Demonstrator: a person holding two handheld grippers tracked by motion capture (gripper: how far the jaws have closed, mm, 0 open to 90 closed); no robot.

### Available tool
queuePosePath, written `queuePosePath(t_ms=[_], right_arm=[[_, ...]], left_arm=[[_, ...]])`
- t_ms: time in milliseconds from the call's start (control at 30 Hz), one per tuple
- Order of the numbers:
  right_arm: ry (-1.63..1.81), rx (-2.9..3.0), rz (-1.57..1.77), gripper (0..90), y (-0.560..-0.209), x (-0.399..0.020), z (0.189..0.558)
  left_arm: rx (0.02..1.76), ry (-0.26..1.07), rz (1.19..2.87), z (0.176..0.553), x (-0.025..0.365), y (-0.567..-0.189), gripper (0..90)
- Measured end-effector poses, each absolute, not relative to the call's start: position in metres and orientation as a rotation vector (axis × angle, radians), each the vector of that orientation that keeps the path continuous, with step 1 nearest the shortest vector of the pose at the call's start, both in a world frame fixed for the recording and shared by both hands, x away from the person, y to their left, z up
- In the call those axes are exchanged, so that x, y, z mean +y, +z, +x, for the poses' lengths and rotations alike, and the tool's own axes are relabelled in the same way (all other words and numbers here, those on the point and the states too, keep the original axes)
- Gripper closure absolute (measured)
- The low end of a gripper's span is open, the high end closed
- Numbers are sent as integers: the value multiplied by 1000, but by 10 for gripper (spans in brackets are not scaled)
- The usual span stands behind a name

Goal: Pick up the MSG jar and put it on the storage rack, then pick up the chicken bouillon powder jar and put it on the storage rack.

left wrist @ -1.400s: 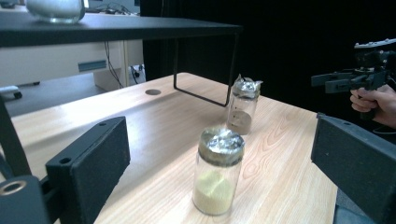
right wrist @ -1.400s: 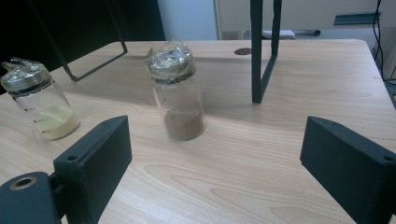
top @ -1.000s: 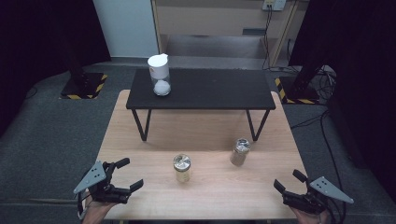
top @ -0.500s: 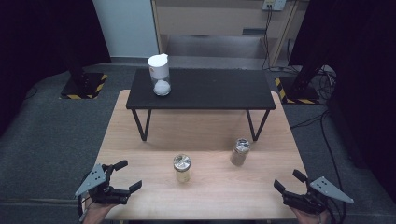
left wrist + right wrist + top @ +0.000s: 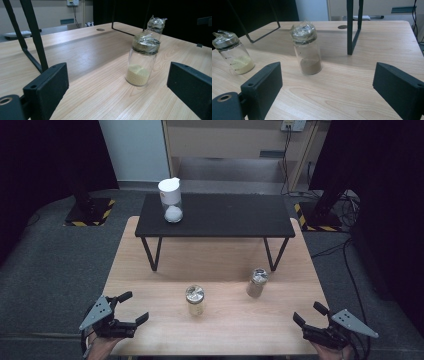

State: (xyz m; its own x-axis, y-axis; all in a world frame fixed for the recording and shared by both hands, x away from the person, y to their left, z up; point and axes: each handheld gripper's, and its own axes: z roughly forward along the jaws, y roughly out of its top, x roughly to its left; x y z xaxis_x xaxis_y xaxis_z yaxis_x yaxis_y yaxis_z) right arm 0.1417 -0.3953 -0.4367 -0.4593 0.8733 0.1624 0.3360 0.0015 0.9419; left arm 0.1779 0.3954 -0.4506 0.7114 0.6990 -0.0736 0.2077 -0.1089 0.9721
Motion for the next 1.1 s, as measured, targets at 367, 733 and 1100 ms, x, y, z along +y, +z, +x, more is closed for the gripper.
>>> queuePosePath(t_ms=[367,733,1100], right_arm=[[1459,1797,1257,95,-436,-394,142],[1475,1796,1184,89,-435,-393,138],[1499,1842,1093,80,-424,-392,144]], left_arm=[[730,476,1662,176,400,-452,21],[719,475,1671,175,397,-450,20],[728,468,1667,176,399,-451,19]])
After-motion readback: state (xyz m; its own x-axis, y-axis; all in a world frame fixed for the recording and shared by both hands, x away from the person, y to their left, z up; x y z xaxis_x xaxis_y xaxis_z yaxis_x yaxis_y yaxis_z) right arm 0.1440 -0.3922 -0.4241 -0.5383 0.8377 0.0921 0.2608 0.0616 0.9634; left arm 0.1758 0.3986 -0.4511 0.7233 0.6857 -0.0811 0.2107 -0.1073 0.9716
